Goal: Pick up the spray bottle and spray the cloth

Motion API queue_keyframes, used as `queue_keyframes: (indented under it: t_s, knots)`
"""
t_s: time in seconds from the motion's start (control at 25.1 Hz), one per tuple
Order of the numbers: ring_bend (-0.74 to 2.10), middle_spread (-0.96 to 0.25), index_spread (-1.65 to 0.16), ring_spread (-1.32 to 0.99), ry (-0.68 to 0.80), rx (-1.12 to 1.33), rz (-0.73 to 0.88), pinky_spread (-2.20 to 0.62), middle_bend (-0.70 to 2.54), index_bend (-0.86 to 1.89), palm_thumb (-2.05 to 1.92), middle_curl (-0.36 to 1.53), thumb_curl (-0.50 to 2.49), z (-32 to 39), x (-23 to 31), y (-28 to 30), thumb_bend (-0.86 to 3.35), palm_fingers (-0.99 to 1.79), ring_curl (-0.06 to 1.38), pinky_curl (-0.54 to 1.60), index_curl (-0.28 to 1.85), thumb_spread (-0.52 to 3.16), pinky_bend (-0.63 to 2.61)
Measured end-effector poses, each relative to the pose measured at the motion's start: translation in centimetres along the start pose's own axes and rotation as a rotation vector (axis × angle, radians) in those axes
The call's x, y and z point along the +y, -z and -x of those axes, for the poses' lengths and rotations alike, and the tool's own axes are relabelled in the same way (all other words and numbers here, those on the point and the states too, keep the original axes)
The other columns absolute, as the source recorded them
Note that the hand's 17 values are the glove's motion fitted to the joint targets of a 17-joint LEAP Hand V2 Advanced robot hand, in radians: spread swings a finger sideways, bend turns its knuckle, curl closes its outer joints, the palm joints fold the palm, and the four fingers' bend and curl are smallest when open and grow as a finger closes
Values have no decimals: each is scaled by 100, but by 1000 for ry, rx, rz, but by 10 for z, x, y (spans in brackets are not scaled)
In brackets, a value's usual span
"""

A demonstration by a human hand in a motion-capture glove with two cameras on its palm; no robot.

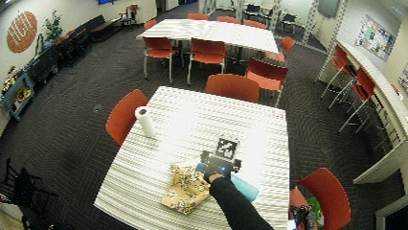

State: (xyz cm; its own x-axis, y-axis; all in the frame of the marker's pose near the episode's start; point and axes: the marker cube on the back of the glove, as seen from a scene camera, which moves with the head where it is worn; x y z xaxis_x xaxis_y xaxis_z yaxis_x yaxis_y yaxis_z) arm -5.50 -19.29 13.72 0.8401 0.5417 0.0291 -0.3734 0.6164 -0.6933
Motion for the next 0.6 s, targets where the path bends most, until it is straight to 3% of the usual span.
queue_keyframes:
  t_s: [0.24,0.6]
  knots:
    - [22,-7,-10,7,-141,36,-44,14,44,49,114,52,75,-8,-11,-15,-2,89,40,24,56,65,15]
    - [20,-7,-10,6,-108,-37,-78,14,42,47,113,53,77,-9,-12,-17,-2,91,41,24,57,63,14]
